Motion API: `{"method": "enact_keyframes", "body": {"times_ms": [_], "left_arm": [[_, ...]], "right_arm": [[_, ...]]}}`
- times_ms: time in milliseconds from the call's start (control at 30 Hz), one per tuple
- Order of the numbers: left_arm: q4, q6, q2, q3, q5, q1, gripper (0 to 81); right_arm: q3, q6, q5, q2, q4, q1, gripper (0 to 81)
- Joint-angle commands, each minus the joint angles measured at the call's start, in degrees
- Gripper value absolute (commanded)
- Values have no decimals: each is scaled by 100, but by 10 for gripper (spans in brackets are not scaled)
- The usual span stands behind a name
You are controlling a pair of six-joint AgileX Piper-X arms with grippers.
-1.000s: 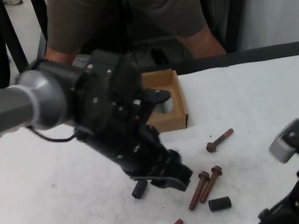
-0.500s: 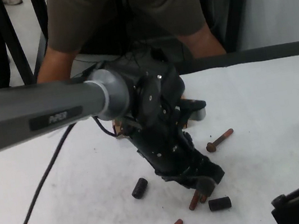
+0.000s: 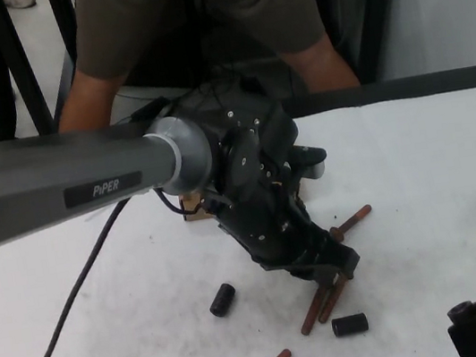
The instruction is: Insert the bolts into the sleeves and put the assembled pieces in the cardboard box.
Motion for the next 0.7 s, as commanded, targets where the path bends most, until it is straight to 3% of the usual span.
{"method": "enact_keyframes", "body": {"times_ms": [0, 667], "left_arm": [[-59, -50, -22, -57, -206, 15, 363], [210, -257, 450, -57, -87, -2, 363]], "right_arm": [[9, 19, -115, -51, -9, 9, 2], [9, 63, -192, -51, -9, 9, 2]]}}
